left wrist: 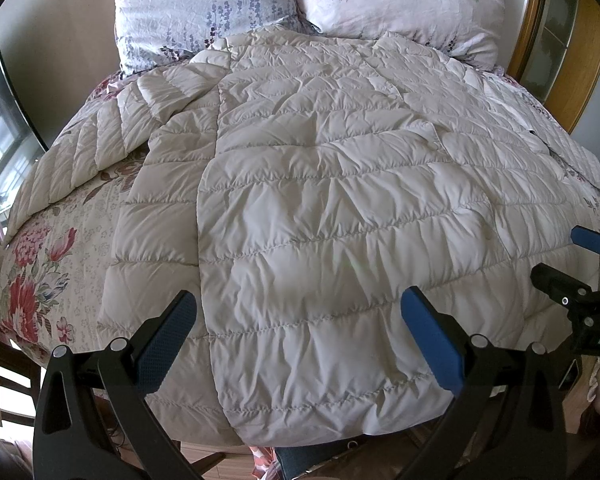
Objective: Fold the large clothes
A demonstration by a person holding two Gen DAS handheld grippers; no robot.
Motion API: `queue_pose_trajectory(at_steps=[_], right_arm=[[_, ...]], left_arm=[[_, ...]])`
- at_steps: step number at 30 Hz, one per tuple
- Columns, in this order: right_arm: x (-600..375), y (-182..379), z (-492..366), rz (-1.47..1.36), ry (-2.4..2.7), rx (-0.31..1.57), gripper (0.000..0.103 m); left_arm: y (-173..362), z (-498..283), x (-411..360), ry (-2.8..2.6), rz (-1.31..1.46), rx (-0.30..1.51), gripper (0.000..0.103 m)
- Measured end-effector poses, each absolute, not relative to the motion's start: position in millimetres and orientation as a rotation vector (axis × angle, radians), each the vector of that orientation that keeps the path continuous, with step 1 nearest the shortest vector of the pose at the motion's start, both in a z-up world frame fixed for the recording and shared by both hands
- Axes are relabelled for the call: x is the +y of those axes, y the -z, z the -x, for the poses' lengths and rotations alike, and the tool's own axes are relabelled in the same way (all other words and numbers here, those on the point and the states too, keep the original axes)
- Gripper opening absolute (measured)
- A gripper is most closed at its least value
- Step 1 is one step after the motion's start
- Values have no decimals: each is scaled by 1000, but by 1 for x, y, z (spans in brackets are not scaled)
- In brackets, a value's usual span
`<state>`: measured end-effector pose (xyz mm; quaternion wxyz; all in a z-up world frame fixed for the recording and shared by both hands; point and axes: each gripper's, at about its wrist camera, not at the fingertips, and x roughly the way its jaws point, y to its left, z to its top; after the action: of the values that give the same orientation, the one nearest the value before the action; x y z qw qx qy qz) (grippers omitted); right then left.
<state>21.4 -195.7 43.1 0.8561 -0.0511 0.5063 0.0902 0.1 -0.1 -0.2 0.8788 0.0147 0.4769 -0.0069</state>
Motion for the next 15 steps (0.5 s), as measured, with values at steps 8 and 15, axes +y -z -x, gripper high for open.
queue_pose_trajectory(at_steps=[8, 15], right_arm=[[-196, -43, -22, 105, -190, 1065, 101], [-197, -43, -22, 104, -189, 1064, 101]], left_arm=[[0, 0, 0, 14, -31, 995, 102], [0, 0, 0, 14, -32, 995, 102]])
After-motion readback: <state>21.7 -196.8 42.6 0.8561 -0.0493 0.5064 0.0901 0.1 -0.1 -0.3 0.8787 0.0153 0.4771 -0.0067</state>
